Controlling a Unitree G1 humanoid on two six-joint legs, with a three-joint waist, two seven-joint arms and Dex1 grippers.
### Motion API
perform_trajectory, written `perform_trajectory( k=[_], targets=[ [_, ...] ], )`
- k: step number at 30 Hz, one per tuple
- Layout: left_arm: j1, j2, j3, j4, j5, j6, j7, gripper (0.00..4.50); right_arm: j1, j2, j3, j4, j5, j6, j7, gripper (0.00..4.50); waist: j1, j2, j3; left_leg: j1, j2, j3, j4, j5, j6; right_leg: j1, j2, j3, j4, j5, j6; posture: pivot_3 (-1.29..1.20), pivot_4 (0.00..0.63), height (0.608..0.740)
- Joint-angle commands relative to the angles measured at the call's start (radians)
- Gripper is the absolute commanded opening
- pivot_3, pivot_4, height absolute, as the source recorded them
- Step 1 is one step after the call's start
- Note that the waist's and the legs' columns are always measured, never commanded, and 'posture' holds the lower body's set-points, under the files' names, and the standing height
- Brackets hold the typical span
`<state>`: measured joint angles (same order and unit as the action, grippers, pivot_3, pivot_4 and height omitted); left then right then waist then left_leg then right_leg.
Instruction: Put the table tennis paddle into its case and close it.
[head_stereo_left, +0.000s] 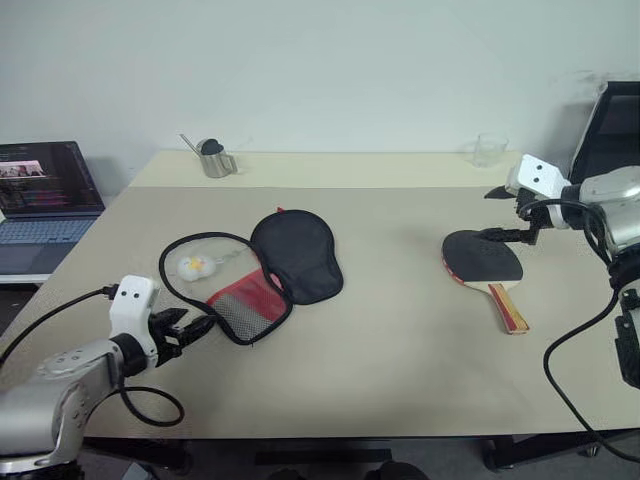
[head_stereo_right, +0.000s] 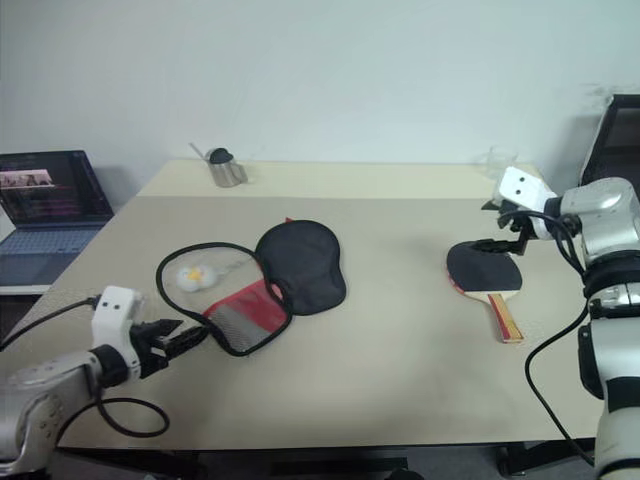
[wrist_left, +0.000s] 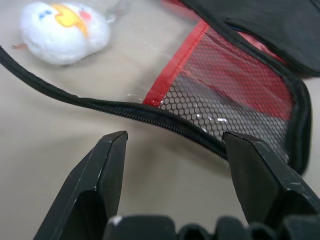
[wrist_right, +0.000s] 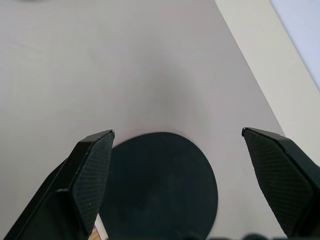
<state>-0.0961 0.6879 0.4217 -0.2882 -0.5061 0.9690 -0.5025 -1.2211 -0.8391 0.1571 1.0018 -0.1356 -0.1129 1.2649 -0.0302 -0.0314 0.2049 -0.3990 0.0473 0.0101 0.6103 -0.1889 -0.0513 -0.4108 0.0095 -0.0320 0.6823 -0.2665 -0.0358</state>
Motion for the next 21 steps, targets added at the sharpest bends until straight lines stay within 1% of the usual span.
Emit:
perform_trajectory(
  k=[1, 6, 14, 17, 21],
  targets=[
    [-0.028, -0.032, 0.0, 0.004, -0.005, 0.038, 0.056, 3.34, -0.003, -0.029, -0.031, -0.039, 0.015, 0.004, -0.002, 4.46, 0.0, 0.0, 0.0, 0.0, 0.0, 0.0, 0.0, 0.0, 0.0, 0.0, 0.0, 0.0, 0.0, 0.0, 0.0, 0.0, 0.15, 0.74],
    [-0.078, -0.083, -0.037, 0.049, 0.015, 0.059, 0.121, 3.34, -0.002, -0.026, -0.032, -0.044, 0.014, 0.011, -0.01, 4.46, 0.001, 0.0, 0.0, 0.0, 0.0, 0.0, 0.0, 0.0, 0.0, 0.001, 0.0, 0.0, 0.0, 0.0, 0.0, 0.0, 0.15, 0.74],
    [-0.173, -0.089, -0.093, 0.129, 0.046, 0.023, 0.133, 3.34, 0.003, -0.018, -0.034, -0.052, 0.016, 0.018, -0.015, 4.46, 0.002, 0.0, 0.0, 0.0, -0.001, 0.0, 0.001, 0.0, 0.0, 0.001, 0.0, 0.0, 0.0, 0.001, 0.001, 0.0, 0.15, 0.74],
    [-0.196, -0.085, -0.105, 0.137, 0.044, 0.019, 0.121, 2.77, 0.003, -0.017, -0.036, -0.054, 0.018, 0.019, -0.016, 4.5, 0.001, 0.0, 0.0, 0.0, -0.001, 0.0, 0.001, 0.0, 0.0, 0.001, 0.0, 0.0, 0.0, 0.001, 0.001, 0.0, 0.15, 0.74],
    [-0.196, -0.077, -0.095, 0.131, 0.04, 0.018, 0.109, 1.44, 0.013, -0.022, -0.04, -0.06, 0.022, 0.02, -0.017, 4.5, 0.001, 0.0, 0.0, 0.0, -0.001, 0.0, 0.001, 0.0, 0.0, 0.001, 0.0, 0.0, 0.0, 0.001, 0.001, 0.0, 0.15, 0.74]
  ],
)
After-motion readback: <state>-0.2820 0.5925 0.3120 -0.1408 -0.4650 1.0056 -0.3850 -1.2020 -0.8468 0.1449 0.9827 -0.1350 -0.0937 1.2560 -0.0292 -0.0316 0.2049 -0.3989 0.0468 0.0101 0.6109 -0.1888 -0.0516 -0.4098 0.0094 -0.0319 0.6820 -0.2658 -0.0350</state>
